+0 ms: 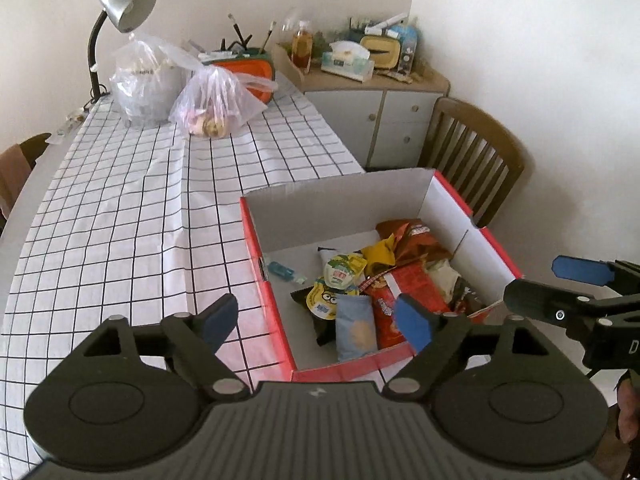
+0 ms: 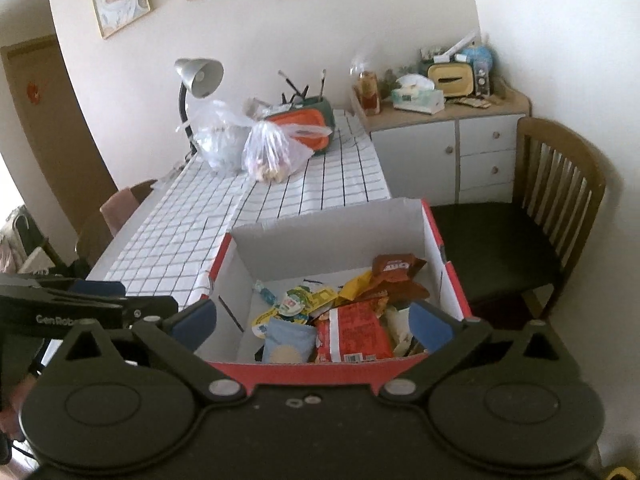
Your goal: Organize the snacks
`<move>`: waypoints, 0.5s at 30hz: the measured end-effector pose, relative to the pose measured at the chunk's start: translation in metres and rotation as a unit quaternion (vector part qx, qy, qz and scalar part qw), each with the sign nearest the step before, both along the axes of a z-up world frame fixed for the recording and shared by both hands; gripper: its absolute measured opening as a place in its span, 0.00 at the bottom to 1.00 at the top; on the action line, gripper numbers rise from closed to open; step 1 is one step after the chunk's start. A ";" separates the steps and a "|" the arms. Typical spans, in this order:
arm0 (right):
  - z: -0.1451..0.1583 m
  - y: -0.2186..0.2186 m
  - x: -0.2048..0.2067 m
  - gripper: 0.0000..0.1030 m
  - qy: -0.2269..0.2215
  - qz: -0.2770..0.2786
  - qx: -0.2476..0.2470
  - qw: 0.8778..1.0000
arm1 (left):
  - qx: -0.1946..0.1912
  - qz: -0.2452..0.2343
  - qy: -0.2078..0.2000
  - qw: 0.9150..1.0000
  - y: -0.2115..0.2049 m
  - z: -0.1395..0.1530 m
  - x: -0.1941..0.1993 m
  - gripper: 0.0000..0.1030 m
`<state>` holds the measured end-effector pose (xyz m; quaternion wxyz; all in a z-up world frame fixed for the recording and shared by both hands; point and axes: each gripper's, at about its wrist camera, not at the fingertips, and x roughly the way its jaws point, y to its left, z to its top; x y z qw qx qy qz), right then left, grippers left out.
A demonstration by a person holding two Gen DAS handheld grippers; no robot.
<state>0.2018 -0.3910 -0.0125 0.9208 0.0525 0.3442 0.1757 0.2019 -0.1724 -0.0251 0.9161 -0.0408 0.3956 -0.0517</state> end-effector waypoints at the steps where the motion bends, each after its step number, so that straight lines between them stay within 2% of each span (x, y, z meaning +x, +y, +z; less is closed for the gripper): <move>1: 0.001 0.000 -0.003 1.00 -0.006 -0.002 -0.001 1.000 | -0.003 -0.001 -0.003 1.000 0.000 0.001 -0.002 0.88; 4: 0.003 -0.001 -0.010 1.00 -0.016 -0.005 0.001 1.000 | -0.010 -0.001 -0.012 1.000 0.002 0.003 -0.008 0.90; 7: 0.003 0.002 -0.018 1.00 -0.030 -0.010 -0.008 0.999 | -0.017 -0.002 -0.016 1.000 0.003 0.006 -0.012 0.98; 15: 0.002 0.006 -0.033 1.00 -0.053 -0.012 -0.006 0.999 | -0.026 0.017 -0.027 0.999 0.008 0.016 -0.027 0.98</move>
